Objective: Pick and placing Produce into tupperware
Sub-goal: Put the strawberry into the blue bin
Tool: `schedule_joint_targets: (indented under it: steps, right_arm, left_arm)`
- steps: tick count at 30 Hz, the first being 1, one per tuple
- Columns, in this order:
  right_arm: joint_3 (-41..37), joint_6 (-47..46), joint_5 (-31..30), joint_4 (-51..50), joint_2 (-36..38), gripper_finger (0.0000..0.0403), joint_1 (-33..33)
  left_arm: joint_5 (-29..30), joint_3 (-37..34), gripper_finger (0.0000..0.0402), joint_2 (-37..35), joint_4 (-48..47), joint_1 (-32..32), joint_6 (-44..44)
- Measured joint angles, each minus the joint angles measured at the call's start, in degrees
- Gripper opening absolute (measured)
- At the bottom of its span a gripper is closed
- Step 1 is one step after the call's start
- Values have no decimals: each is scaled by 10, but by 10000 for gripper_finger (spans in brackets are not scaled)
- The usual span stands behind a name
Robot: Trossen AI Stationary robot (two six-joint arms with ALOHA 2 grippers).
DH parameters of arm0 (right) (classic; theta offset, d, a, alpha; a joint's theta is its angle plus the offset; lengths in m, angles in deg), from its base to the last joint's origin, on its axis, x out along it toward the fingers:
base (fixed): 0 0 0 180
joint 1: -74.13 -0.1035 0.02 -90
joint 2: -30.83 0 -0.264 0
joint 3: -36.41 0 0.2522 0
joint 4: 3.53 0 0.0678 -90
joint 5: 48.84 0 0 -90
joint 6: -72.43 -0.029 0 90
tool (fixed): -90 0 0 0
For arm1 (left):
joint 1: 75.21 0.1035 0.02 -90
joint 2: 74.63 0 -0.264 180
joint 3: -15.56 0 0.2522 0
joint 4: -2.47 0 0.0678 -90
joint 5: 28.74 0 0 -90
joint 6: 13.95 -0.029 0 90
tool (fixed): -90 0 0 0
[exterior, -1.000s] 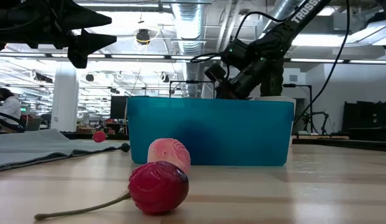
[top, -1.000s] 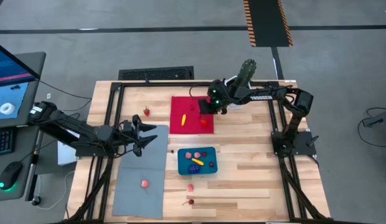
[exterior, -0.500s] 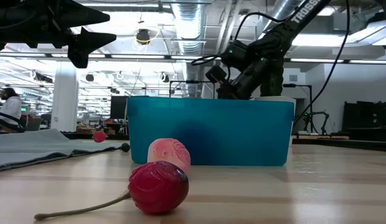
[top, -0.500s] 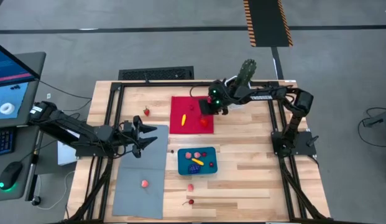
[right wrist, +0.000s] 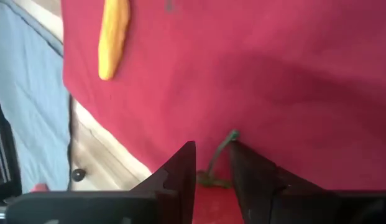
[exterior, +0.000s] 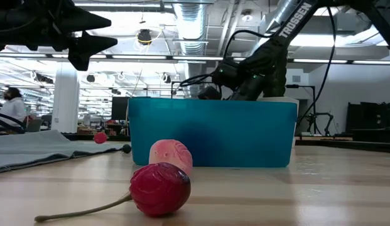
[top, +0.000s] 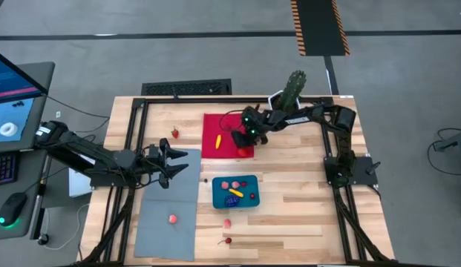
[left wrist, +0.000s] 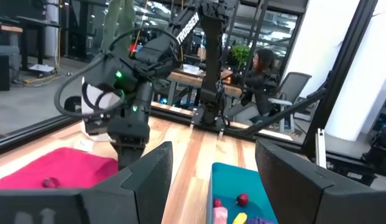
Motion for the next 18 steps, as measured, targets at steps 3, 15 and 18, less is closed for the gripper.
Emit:
schedule_joint_targets:
  steps: [3, 15, 18]
  right_arm:
    - [8, 16, -6, -2, 0, 120, 0]
    - [23, 28, 24, -27, 5, 16, 1]
    - [23, 32, 18, -40, 5, 16, 1]
  left_arm:
    - [0, 0, 219, 0, -5, 0, 3]
    - [0, 0, 219, 0, -19, 0, 20]
    - [0, 0, 219, 0, -20, 0, 21]
